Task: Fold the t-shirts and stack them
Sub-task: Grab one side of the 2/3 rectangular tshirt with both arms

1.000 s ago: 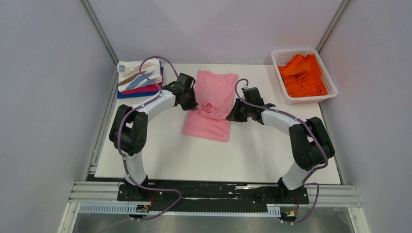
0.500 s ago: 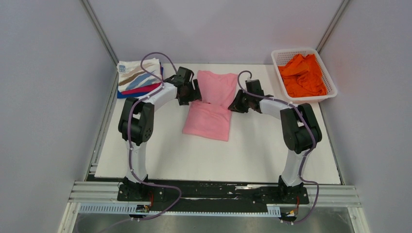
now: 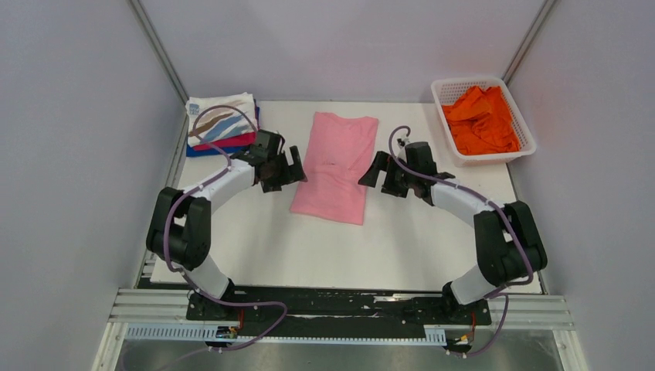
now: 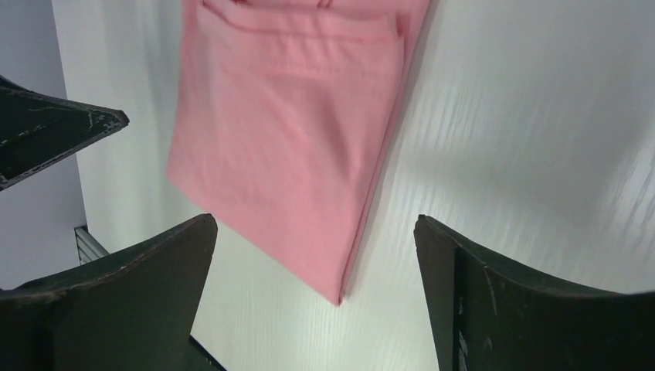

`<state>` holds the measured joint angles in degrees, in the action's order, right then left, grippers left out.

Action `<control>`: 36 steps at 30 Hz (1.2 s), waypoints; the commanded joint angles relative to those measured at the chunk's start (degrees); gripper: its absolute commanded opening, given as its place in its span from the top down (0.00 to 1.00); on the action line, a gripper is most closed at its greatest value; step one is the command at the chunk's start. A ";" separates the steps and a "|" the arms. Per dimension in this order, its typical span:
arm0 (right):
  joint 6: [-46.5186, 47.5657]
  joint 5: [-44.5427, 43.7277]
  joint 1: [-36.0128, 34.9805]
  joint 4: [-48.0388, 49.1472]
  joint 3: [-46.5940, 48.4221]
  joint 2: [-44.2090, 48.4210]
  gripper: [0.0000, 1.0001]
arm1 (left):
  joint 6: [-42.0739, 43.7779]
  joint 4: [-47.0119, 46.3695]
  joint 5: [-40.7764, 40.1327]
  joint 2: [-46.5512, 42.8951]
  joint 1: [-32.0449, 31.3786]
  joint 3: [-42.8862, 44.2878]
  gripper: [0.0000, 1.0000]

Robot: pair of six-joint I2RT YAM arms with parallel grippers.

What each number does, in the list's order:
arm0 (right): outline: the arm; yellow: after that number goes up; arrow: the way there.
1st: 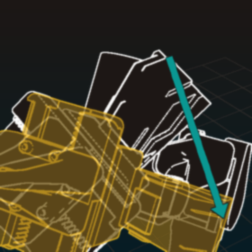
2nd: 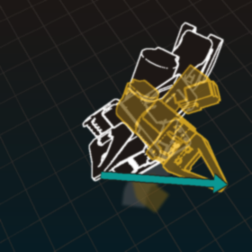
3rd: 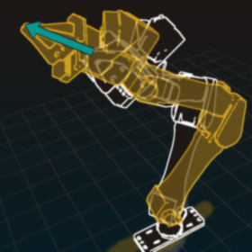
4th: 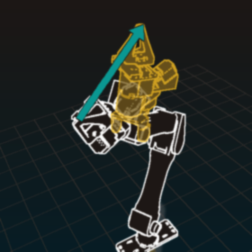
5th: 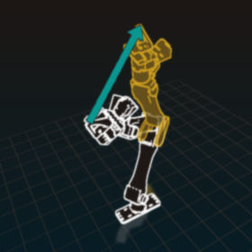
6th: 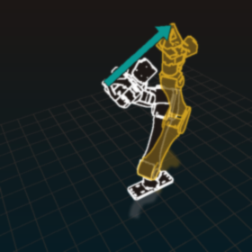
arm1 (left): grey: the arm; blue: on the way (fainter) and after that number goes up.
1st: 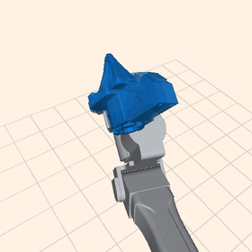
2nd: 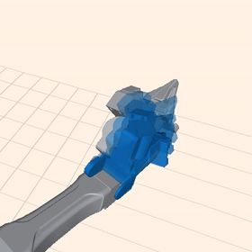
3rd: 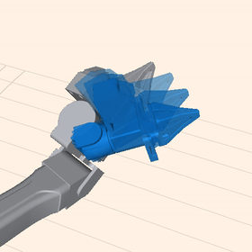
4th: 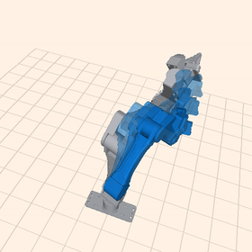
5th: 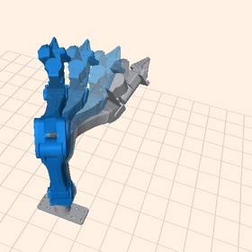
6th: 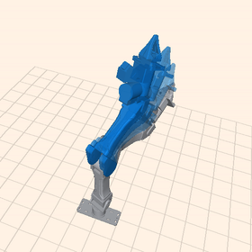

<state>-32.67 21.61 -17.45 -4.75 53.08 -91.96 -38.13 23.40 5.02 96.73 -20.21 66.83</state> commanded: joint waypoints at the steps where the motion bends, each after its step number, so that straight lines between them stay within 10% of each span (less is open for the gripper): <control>1: -1.03 0.73 -3.63 1.32 -8.19 7.39 0.00 | -1.01 -0.71 1.55 -6.85 -1.42 -9.14 0.00; 16: -7.16 -3.91 -13.30 -0.77 -12.37 3.06 0.26 | -5.53 -8.93 5.80 -6.56 -2.12 -21.02 0.21; 22: -8.89 -5.93 -13.31 -2.73 -11.55 -0.03 0.38 | -6.04 -10.86 7.45 -4.81 -2.97 -21.44 0.44; 30: -9.70 -5.46 -13.40 -3.45 -12.25 -1.70 0.64 | -5.88 -10.68 6.11 -2.32 -3.08 -21.06 0.99; 36: -10.45 -9.46 -13.44 -1.46 -13.52 -3.37 0.88 | -5.40 -10.66 5.80 -3.01 -3.17 -21.71 1.00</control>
<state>-43.11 17.80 -30.37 -5.37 41.34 -92.58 -44.49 11.42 13.02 92.77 -22.96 46.15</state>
